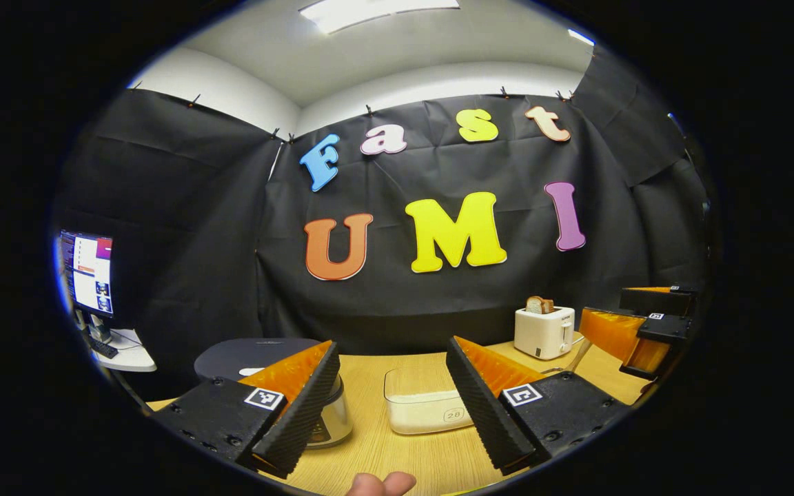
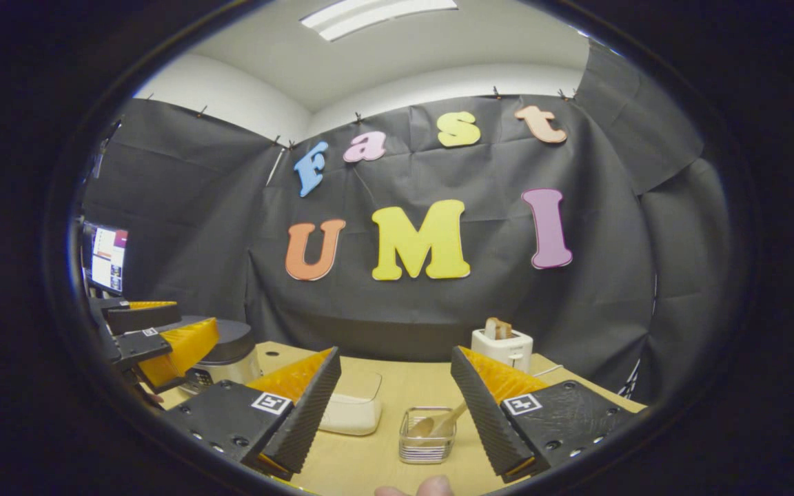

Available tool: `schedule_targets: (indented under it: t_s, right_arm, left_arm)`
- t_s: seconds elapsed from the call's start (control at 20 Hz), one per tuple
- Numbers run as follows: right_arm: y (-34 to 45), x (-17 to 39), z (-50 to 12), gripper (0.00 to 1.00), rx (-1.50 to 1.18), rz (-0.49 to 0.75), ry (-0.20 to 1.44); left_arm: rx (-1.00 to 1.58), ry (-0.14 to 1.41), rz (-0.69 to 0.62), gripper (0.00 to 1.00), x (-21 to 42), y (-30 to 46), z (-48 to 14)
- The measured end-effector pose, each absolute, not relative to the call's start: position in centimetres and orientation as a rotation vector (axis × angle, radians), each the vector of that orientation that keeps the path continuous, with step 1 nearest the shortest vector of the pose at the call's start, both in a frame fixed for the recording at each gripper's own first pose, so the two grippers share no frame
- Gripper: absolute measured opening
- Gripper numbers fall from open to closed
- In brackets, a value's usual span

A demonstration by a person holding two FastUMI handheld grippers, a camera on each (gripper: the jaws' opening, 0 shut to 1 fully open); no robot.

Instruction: Close the left gripper, press the button to open the rice cooker; take a wooden spoon from the chopstick holder with the right hand, scoop a spoonful of rice and pour it into the rice cooker, then put the wooden spoon back into the chopstick holder.

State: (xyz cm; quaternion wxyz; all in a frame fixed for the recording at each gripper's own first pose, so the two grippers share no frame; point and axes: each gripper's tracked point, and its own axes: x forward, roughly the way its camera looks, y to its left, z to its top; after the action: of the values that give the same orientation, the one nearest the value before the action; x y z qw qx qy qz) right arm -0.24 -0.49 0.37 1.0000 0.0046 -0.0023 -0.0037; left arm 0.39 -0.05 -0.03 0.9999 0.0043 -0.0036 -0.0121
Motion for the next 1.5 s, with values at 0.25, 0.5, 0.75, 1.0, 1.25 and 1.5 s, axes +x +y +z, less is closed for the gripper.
schedule_targets:
  t_s: [0.25, 0.5, 0.75, 1.0, 1.25, 1.5]
  right_arm:
    - [-0.6, 0.0, 0.0, 0.95, 0.019, -0.004, 0.003]
    - [-0.9, 0.0, -0.9, 0.96, 0.037, -0.002, 0.022]
    - [-1.7, -0.3, -0.4, 0.95, 0.017, 0.000, 0.017]
    - [-3.0, -0.7, 0.2, 0.96, 0.026, 0.028, 0.009]
    - [-4.3, -0.8, 0.0, 0.95, 0.040, 0.055, 0.012]
    - [-5.1, -0.8, -1.3, 0.96, 0.020, 0.078, 0.032]
  left_arm:
    - [0.012, 0.006, -0.019, 0.99, 0.4, -0.1, -0.3]
    - [0.016, 0.017, -0.015, 0.99, 0.3, 0.0, -0.4]
    - [0.014, 0.032, 0.005, 0.99, 0.0, 0.3, -0.1]
    - [0.017, 0.003, 0.072, 0.99, -1.1, 0.9, 1.1]
    - [0.023, 0.123, 0.168, 0.99, -1.8, 4.6, -0.6]
    - [-0.021, 0.247, 0.179, 0.98, -1.9, 6.8, -1.8]
